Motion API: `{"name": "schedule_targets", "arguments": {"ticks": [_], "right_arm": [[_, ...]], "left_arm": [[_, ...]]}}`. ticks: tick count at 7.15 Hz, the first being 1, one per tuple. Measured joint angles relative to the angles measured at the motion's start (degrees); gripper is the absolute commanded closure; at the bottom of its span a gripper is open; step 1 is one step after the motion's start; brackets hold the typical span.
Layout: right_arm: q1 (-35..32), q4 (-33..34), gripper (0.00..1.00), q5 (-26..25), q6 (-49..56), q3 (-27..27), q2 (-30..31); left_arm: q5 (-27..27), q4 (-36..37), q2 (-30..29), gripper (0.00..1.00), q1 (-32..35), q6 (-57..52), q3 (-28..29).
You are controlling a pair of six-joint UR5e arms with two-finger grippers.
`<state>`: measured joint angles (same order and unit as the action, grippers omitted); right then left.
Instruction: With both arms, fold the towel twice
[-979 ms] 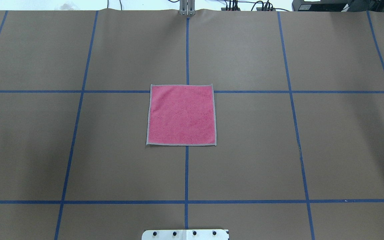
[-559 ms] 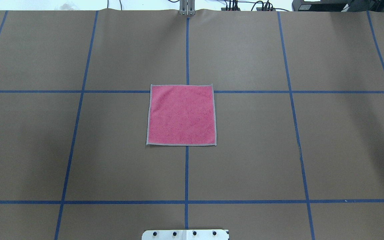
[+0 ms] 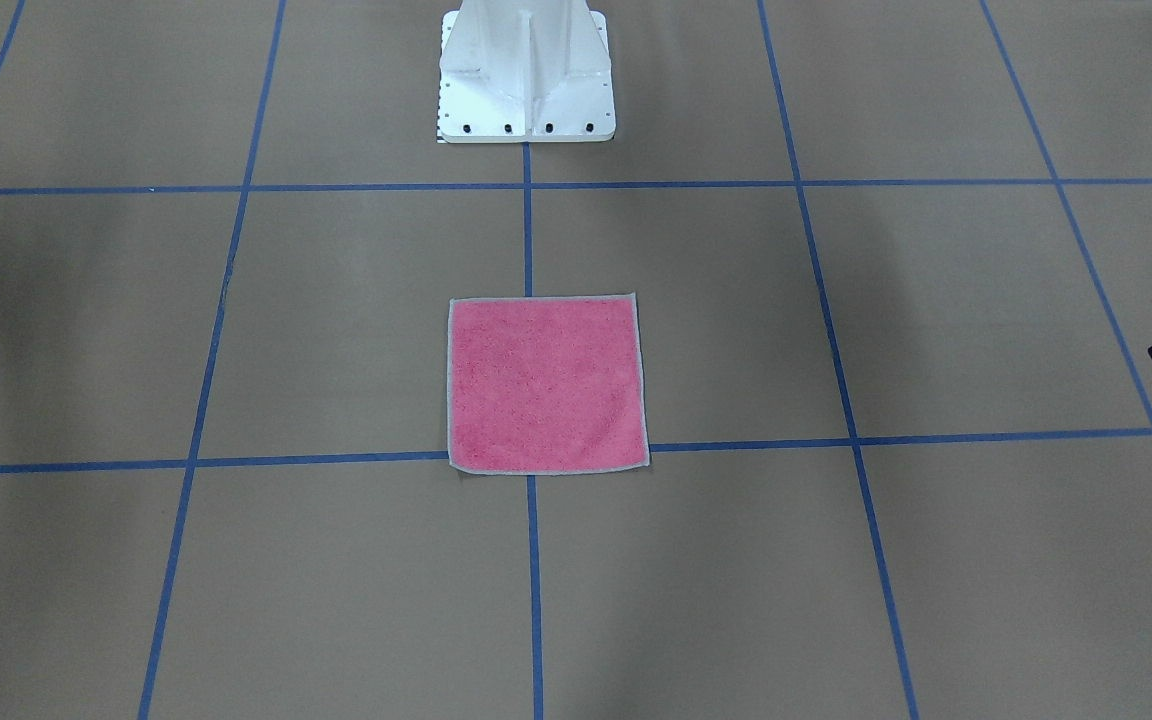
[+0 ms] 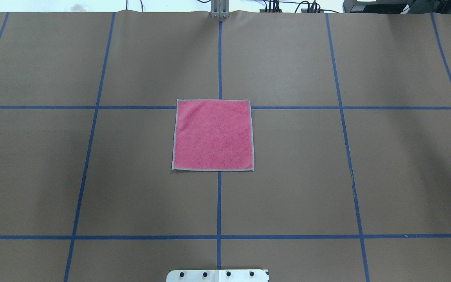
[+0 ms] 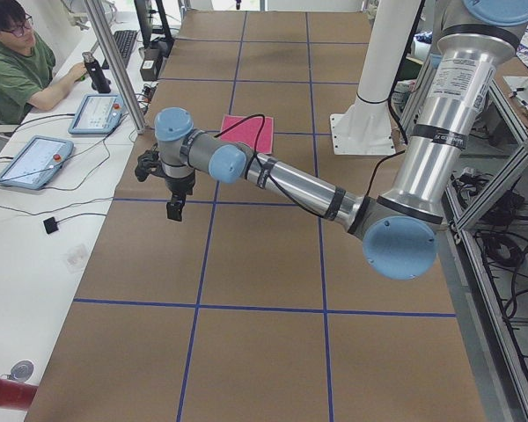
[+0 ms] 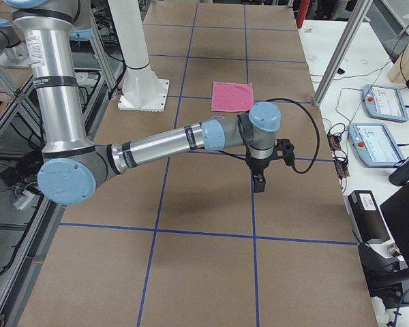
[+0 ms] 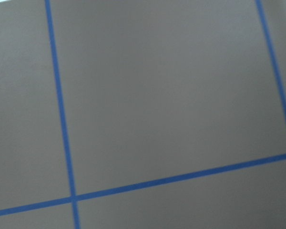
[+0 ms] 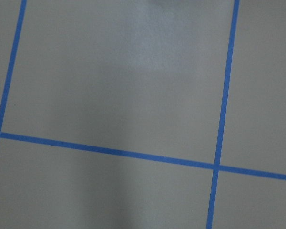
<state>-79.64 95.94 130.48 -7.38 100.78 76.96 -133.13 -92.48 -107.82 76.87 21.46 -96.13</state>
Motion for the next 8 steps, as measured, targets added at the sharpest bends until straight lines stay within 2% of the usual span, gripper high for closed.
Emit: {"name": "schedule_targets", "arguments": {"ticks": [2, 4, 6, 8], "right_arm": [[5.35, -2.19, 0.00, 1.06, -9.43, 1.36, -1.35], [10.75, -14.01, 0.00, 1.32, -31.25, 1.60, -1.19], [16.45, -26.55, 0.00, 1.58, -50.55, 1.42, -0.82], [21.02, -32.87, 0.00, 1.69, -60.29, 1.47, -0.76]], "left_arm": [[-0.50, -4.47, -2.94, 0.00, -7.16, 16.80, -0.15], [0.66, -14.81, -3.90, 0.00, -14.70, 37.79, -0.50], [5.73, -23.92, -4.34, 0.00, -22.61, 55.29, -0.55], [11.37, -27.58, -6.03, 0.00, -29.78, 66.14, -0.64]]}}
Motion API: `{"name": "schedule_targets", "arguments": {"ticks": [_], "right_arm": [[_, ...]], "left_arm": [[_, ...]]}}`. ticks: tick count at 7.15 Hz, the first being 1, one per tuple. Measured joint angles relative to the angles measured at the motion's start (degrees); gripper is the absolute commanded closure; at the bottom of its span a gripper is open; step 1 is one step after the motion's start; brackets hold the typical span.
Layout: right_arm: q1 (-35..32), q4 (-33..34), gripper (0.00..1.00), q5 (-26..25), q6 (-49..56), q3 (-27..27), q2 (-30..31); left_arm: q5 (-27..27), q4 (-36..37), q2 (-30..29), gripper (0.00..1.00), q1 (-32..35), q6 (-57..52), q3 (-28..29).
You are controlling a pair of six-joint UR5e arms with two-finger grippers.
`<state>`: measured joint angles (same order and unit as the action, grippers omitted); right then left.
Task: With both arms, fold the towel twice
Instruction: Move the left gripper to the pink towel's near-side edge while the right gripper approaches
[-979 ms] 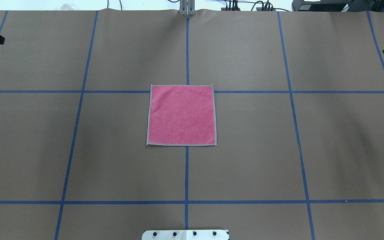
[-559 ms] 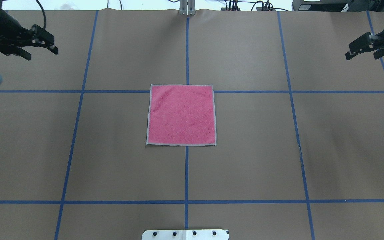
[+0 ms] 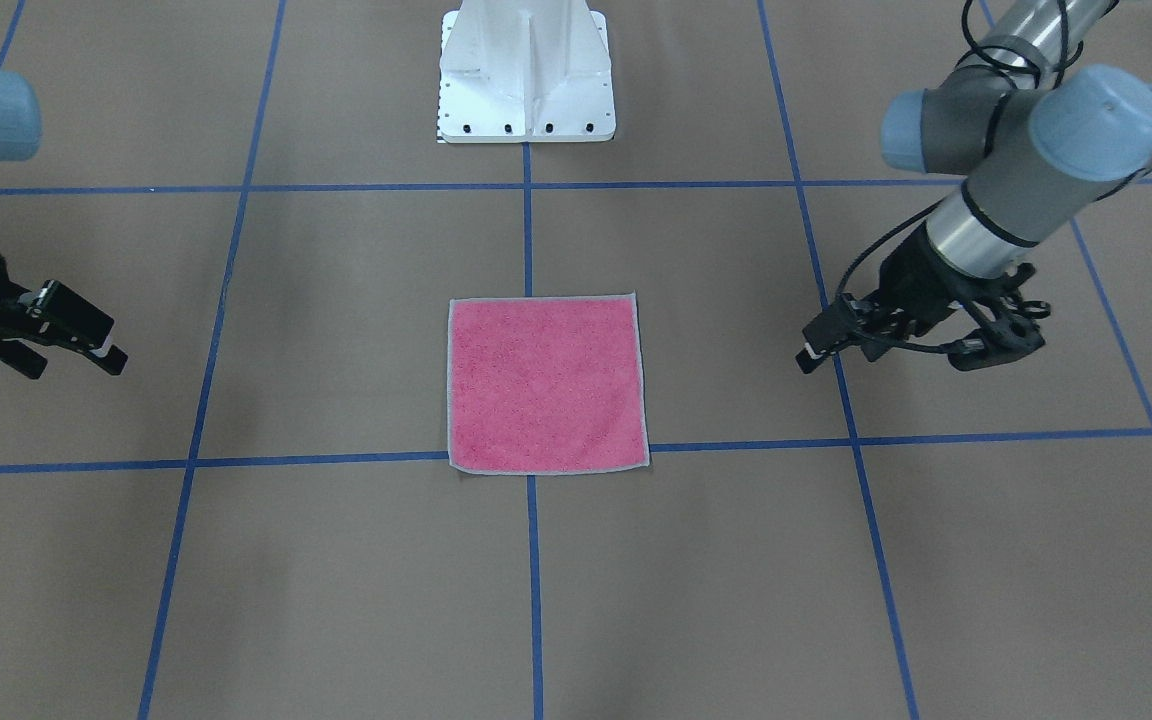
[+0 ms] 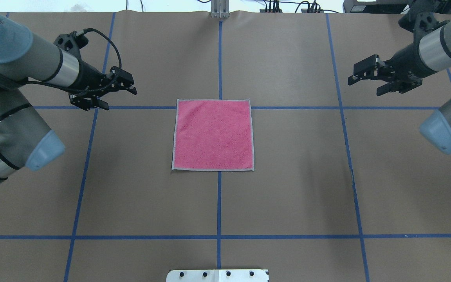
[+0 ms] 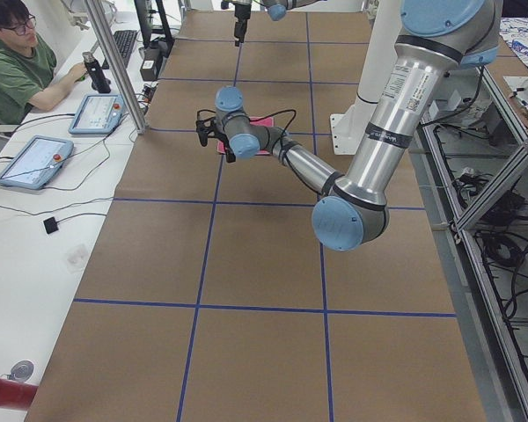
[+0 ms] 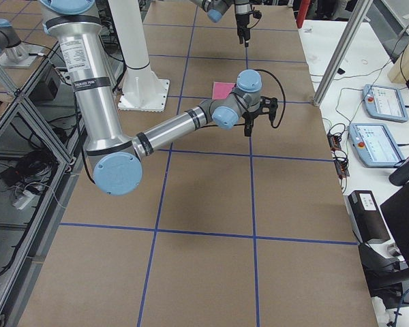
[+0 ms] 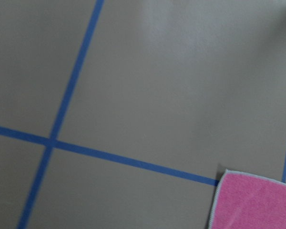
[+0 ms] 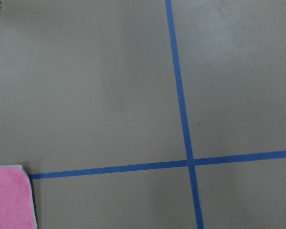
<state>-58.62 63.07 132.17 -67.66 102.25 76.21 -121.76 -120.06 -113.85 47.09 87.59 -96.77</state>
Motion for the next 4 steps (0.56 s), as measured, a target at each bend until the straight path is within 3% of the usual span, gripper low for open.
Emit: {"name": "schedule_targets", "arguments": {"ticks": [4], "right_arm": [[8.99, -8.22, 0.00, -4.43, -10.25, 0.03, -0.44]], "left_arm": [[12.07, -4.53, -1.96, 0.00, -12.19, 10.99, 0.00]]}}
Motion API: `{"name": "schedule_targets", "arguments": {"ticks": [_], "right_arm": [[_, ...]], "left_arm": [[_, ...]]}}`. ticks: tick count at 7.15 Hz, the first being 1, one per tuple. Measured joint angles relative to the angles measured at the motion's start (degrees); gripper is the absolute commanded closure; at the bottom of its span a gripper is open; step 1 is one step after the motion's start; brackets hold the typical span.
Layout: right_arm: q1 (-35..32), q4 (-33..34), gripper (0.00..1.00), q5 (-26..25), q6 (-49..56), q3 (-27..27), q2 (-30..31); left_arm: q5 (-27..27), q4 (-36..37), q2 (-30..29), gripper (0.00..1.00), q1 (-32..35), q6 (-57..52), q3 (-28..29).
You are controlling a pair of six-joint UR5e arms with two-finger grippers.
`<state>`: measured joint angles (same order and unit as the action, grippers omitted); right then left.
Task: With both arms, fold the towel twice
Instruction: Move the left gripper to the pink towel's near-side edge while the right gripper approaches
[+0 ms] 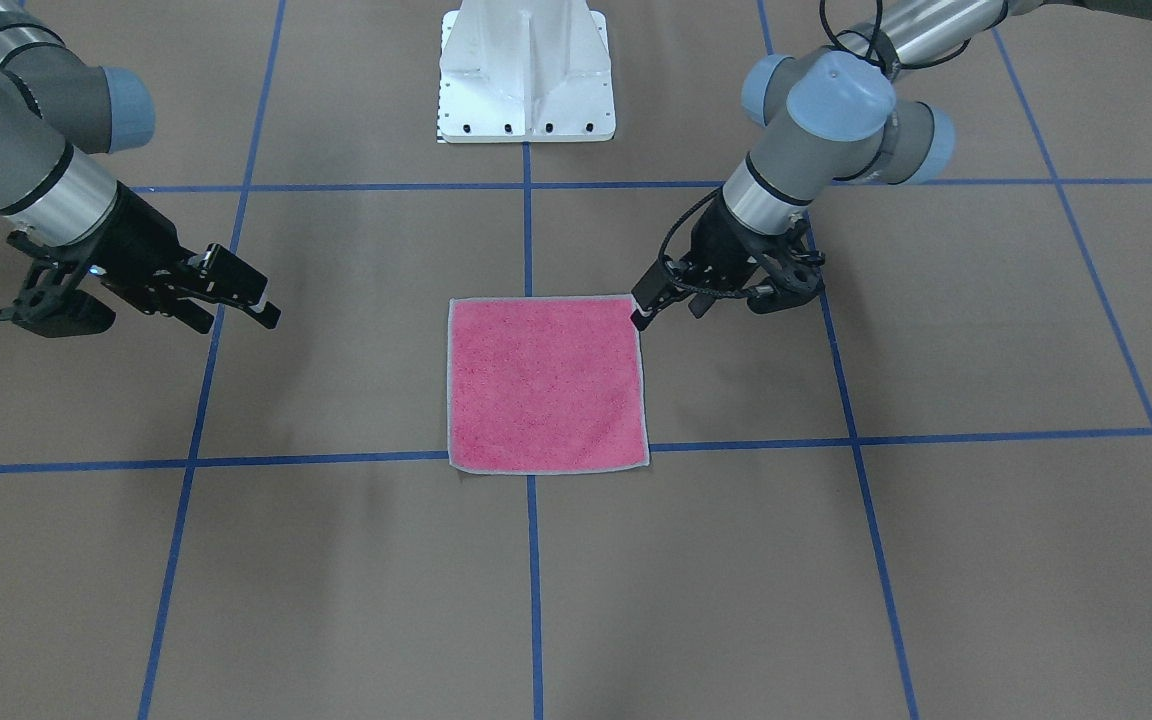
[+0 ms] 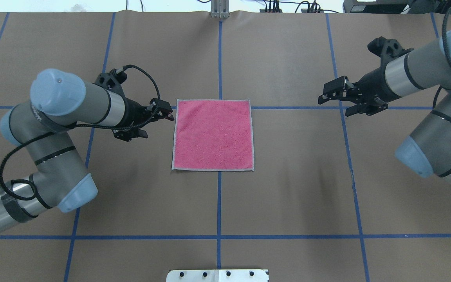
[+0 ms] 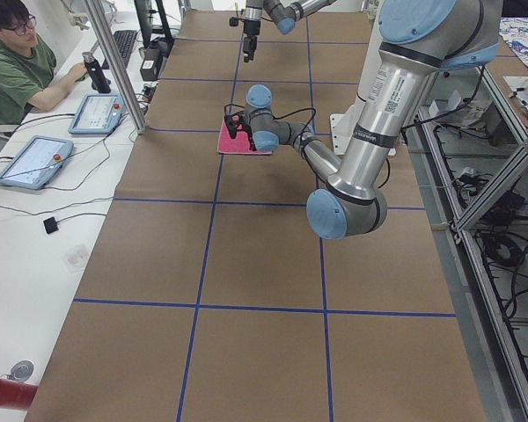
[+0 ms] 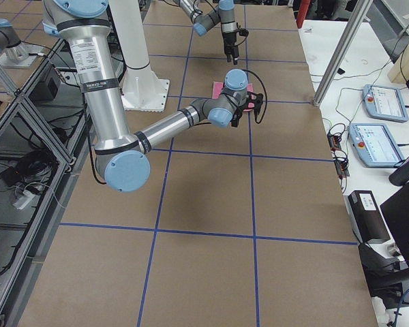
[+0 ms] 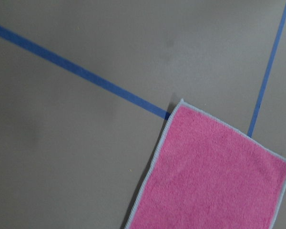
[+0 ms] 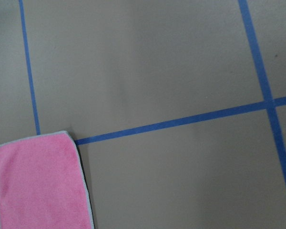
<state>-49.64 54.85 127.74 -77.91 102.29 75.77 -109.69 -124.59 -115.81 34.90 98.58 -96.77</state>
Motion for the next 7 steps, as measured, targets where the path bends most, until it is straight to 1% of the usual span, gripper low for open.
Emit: {"name": "schedule_targets", "arguments": {"ticks": [2, 3, 5, 7], "right_arm": [[5.24, -1.91, 0.00, -5.53, -3.11, -0.15, -0.73], [7.06, -3.68, 0.00, -7.07, -3.95, -0.36, -0.87], [8.65, -6.37, 0.00, -8.07, -6.13, -0.61, -0.92], [8.90, -6.89, 0.00, -8.14, -7.11, -0.52, -0.96]], "left_arm": [[4.42, -0.11, -0.26, 0.00, -4.26, 0.85, 0.24], [5.71, -0.17, -0.24, 0.00, -5.49, 0.88, 0.50], [6.42, -0.28, -0.22, 0.00, -6.70, 0.81, 1.25], [6.50, -0.36, -0.37, 0.00, -7.73, 0.80, 2.32]]}}
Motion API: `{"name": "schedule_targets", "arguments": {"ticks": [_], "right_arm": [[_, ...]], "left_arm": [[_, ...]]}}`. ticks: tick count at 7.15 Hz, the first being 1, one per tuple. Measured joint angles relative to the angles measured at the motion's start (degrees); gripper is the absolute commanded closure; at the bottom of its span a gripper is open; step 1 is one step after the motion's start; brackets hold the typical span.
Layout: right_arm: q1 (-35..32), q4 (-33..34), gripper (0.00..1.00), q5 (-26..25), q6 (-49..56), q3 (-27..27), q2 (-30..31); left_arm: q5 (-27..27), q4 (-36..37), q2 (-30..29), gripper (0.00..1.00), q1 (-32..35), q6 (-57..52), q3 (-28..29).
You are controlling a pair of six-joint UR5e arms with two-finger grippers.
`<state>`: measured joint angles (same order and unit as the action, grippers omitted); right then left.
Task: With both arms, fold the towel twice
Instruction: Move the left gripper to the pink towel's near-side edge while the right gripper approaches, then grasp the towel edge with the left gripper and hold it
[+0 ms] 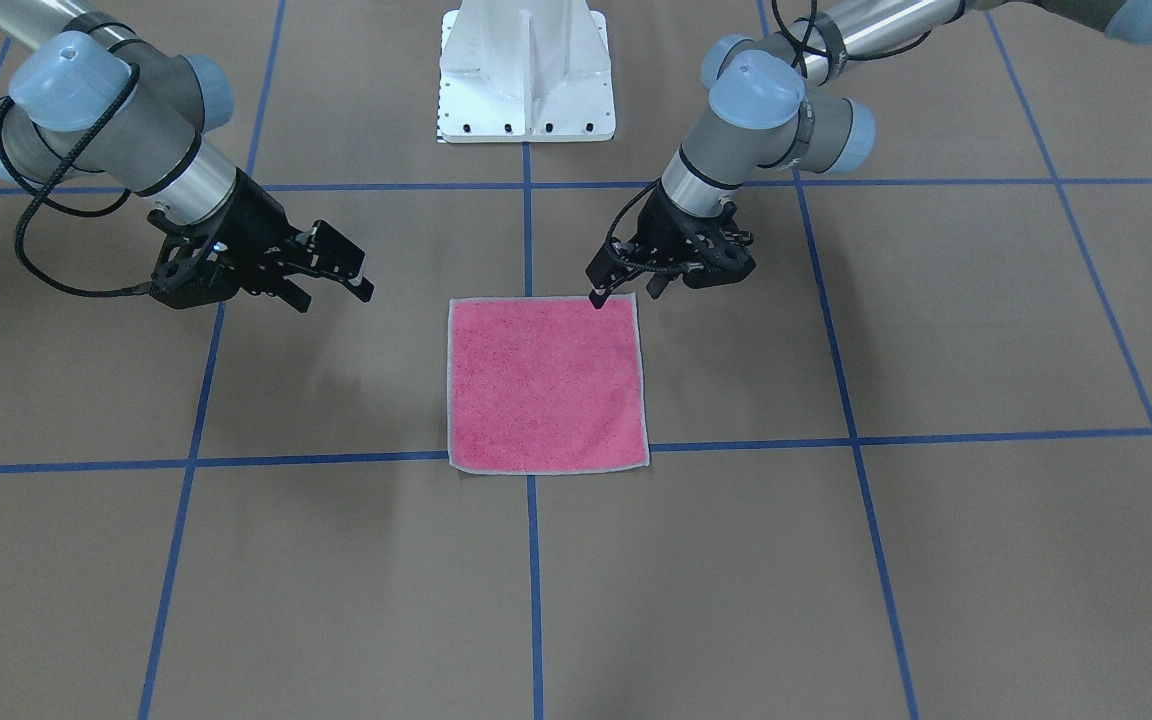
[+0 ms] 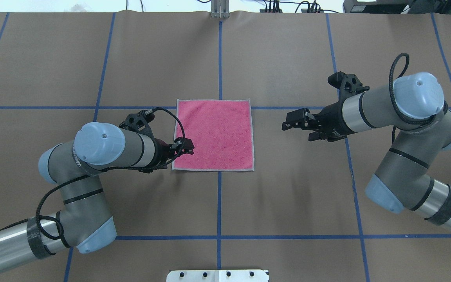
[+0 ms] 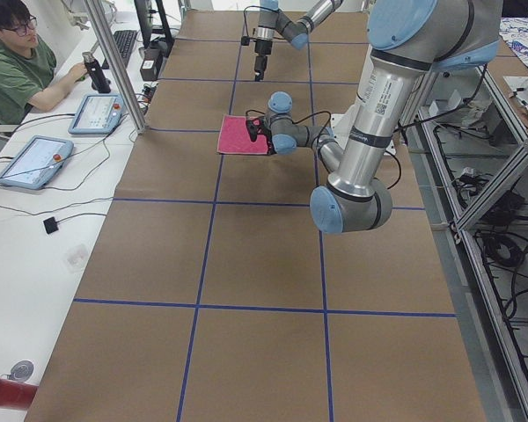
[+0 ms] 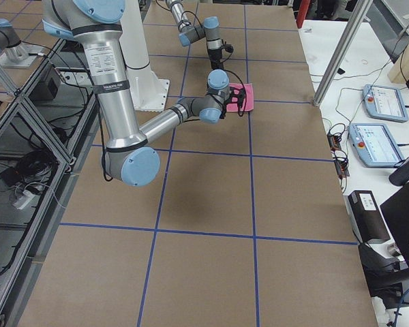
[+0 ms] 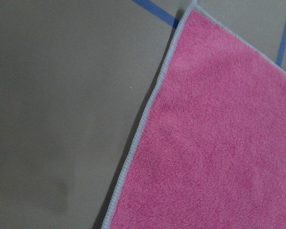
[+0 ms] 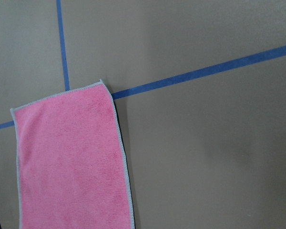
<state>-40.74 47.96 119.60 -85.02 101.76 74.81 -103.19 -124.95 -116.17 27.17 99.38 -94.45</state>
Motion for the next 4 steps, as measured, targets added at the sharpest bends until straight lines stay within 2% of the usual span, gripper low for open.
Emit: {"name": "schedule_targets", "arguments": {"ticks": [1, 2, 3, 4], "right_arm": [[0.02, -0.04, 0.00, 0.01, -0.10, 0.10, -0.01], [0.04, -0.06, 0.00, 0.02, -0.15, 0.25, -0.01], [0.04, -0.06, 0.00, 0.02, -0.20, 0.37, -0.01], [0.04, -0.08, 0.00, 0.02, -0.22, 0.40, -0.01]], "left_arm": [[0.01, -0.02, -0.06, 0.05, -0.22, 0.01, 0.43], [0.01, -0.07, -0.12, 0.17, -0.38, 0.02, 0.71], [0.01, -0.15, -0.21, 0.25, -0.48, 0.00, 0.88], [0.01, -0.18, -0.32, 0.27, -0.51, -0.08, 1.02]]}}
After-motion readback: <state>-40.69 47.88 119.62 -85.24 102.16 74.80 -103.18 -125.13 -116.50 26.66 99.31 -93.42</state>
